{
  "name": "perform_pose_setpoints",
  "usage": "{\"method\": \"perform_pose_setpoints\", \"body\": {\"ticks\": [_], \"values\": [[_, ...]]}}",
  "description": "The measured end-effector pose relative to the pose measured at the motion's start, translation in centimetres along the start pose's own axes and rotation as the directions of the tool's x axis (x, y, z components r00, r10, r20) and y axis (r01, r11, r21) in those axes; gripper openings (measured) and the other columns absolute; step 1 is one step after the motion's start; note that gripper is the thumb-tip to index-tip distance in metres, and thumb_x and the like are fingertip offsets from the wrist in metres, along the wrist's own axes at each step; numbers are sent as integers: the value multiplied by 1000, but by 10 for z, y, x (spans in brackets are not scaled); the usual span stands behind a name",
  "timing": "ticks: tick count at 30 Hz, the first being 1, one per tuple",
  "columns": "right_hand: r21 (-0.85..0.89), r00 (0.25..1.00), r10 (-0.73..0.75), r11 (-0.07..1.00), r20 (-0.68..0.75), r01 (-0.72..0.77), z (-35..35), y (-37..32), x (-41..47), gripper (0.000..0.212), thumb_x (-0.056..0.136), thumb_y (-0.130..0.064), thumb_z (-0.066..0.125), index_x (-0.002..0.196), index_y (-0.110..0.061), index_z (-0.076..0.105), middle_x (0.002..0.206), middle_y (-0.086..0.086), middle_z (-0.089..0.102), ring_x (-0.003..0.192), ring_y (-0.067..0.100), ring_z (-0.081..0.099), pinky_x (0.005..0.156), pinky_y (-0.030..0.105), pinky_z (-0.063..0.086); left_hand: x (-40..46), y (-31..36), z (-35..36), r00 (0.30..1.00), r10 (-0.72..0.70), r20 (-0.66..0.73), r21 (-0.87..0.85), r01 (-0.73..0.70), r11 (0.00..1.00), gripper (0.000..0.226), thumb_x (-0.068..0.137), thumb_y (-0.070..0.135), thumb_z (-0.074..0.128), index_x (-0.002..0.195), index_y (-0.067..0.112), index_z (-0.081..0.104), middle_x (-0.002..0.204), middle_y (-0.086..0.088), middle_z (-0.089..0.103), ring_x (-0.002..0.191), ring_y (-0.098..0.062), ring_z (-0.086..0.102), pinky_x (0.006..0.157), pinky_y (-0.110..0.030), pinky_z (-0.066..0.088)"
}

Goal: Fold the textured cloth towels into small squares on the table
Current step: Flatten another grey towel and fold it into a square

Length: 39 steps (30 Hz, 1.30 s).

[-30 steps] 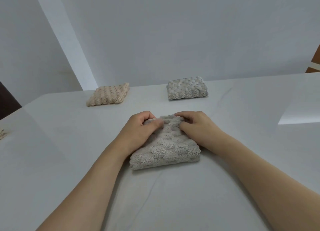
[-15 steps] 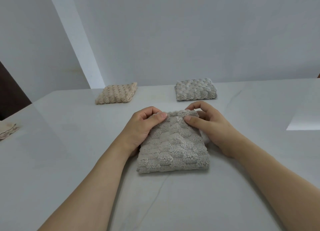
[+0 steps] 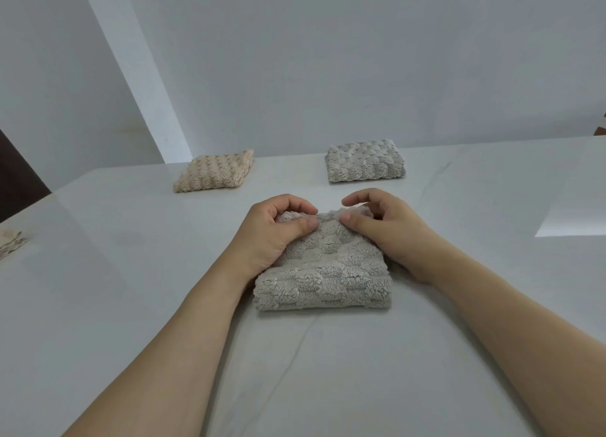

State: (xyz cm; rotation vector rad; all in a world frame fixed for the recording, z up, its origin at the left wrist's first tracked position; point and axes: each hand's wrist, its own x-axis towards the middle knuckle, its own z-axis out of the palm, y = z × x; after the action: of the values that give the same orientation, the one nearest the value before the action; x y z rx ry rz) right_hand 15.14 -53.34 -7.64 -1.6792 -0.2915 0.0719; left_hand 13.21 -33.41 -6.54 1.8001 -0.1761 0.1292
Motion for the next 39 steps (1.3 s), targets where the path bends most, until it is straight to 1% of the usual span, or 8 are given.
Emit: {"method": "perform_pose_setpoints", "body": {"ticks": [3, 6, 12, 15, 21, 27, 31, 39], "values": [[-112, 999, -34, 993, -34, 30, -1, 3, 2, 22, 89, -7, 64, 105, -22, 66, 88, 18, 64, 72, 18, 56, 76, 40, 52, 2, -4, -4, 999, -29, -25, -43, 28, 999, 23, 87, 2, 66, 102, 18, 70, 94, 1, 65, 82, -16, 63, 77, -32, 53], [-190, 994, -39, 982, -99, 20, -3, 3, 5, 28, 89, -3, 54, 105, -22, 67, 74, 0, 57, 58, 10, 49, 62, 29, 44, 2, -3, -3, 991, -107, -80, -151, 94, 984, 26, 88, -5, 59, 99, 15, 70, 87, -9, 64, 75, -23, 61, 69, -30, 53], [-798, 983, -172, 600, -69, 50, -3, -9, -2, 42, 88, -60, 48, 82, -22, 64, 82, -2, 66, 86, 24, 59, 77, 36, 45, 2, -3, -1, 991, -110, -74, -156, 98, 983, 19, 87, -2, 66, 93, 14, 71, 88, -10, 69, 73, -18, 66, 66, -29, 56], [-841, 993, -121, 537, -3, 63, -1, -5, -1, 56, 86, -70, 43, 68, -18, 51, 73, 1, 59, 80, 27, 56, 66, 36, 41, 4, -4, 0, 992, -95, -87, -167, 80, 983, 21, 87, 0, 66, 100, 15, 70, 94, -3, 66, 77, -16, 64, 69, -30, 55], [-759, 983, -161, 649, -85, 41, -7, 5, 4, 51, 91, -60, 49, 66, -15, 45, 68, 2, 55, 76, 29, 54, 62, 35, 38, 2, -1, -3, 962, -162, -221, -220, 112, 969, 20, 92, 6, 58, 105, 18, 68, 101, -1, 62, 79, -11, 57, 69, -25, 47], [-737, 981, -172, 674, -88, 52, -8, 6, 4, 50, 91, -61, 48, 74, -15, 54, 73, 2, 60, 79, 27, 57, 67, 36, 45, -34, 0, 4, 926, -110, -360, 48, 136, 990, 13, 89, 23, 61, 100, 23, 69, 82, 2, 65, 65, 0, 57, 68, -27, 47], [-729, 984, -162, 682, -76, 56, -7, 5, 4, 51, 91, -62, 47, 75, -14, 54, 73, 2, 62, 79, 27, 58, 68, 36, 45, -60, -8, 3, 920, -132, -370, 262, 239, 935, 37, 69, 62, 56, 90, 33, 67, 83, 15, 68, 86, -11, 63, 96, -46, 47], [-760, 983, -168, 648, -75, 53, -6, 6, 4, 52, 94, -60, 40, 71, -15, 48, 72, 1, 56, 80, 29, 55, 66, 36, 39, -63, 0, 17, 917, 33, -397, 727, 293, 622, 39, 83, 66, 51, 83, 27, 57, 89, 9, 56, 98, -22, 47, 83, -36, 24]]}}
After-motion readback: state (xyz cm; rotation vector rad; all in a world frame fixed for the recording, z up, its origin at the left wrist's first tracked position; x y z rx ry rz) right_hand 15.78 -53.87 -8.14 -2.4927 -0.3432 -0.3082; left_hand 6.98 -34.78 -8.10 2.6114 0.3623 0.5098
